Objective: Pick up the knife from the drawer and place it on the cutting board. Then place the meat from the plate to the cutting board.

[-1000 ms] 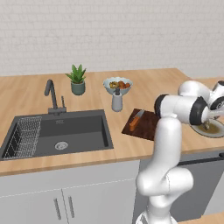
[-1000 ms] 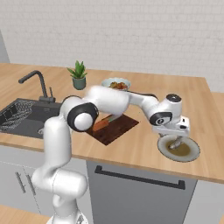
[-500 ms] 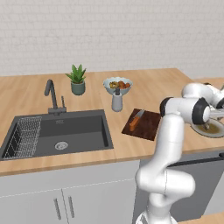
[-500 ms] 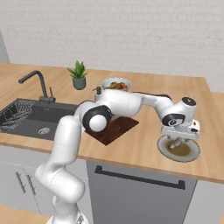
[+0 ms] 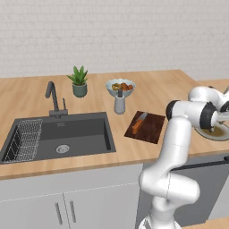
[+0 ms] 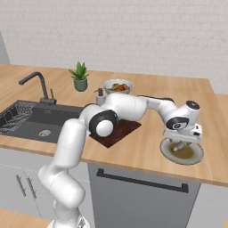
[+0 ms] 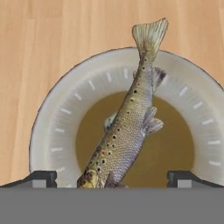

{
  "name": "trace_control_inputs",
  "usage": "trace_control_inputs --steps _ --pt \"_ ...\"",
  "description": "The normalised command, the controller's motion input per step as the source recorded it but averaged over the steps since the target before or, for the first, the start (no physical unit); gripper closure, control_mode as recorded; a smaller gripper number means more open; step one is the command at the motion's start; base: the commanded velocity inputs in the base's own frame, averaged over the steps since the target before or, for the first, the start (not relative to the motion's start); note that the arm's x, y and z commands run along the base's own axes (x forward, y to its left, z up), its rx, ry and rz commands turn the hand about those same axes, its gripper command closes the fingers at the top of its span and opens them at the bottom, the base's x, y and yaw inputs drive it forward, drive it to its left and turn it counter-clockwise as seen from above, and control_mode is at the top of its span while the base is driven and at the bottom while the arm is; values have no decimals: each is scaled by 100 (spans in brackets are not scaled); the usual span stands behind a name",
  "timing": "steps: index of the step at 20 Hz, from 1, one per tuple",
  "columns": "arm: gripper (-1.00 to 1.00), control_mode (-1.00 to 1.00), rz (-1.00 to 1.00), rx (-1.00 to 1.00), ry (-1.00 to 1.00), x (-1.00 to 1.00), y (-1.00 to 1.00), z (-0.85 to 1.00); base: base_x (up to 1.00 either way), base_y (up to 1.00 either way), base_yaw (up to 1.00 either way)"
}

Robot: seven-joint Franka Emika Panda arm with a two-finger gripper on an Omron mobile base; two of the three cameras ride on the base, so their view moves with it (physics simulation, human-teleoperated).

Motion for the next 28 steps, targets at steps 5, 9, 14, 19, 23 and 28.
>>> trace_control_inputs --steps 5,9,14,19,23,28 --pt "-100 -100 -11 -6 1 29 15 -13 0 0 0" --pt "-100 -100 -15 -1 0 10 -4 -19 0 0 0" --pt "-100 -100 -14 0 1 0 -14 0 0 0 0" --pt "-100 -100 -11 0 4 0 -20 0 0 0 0" --pt "-100 -100 -1 0 0 0 0 -11 0 0 0" --pt "-100 -100 0 0 0 0 0 -29 0 0 0"
